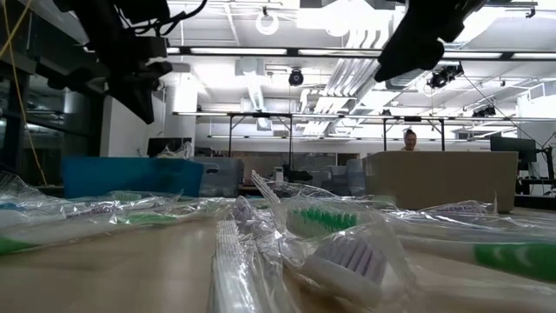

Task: Pick & Place Toothbrushes
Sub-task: Put the green toothbrush into the left black bin

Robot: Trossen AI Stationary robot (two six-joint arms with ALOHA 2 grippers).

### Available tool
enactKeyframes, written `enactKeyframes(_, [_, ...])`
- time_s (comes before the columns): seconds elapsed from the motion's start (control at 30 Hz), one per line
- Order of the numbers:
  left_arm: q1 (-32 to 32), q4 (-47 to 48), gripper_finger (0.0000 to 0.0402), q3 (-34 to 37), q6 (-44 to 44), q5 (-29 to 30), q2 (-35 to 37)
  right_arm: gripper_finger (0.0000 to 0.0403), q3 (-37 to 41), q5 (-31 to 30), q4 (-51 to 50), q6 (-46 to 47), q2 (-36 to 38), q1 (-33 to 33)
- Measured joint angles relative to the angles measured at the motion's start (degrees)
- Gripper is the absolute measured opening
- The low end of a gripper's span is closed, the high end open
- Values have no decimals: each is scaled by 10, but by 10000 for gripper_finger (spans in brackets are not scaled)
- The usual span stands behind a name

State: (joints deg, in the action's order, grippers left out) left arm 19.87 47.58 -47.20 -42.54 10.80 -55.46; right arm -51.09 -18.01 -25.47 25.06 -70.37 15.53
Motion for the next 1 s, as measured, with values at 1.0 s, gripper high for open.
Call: enactKeyframes(1.0, [-8, -224, 3, 171, 55, -179, 185, 217, 0, -25, 14, -108, -75, 24])
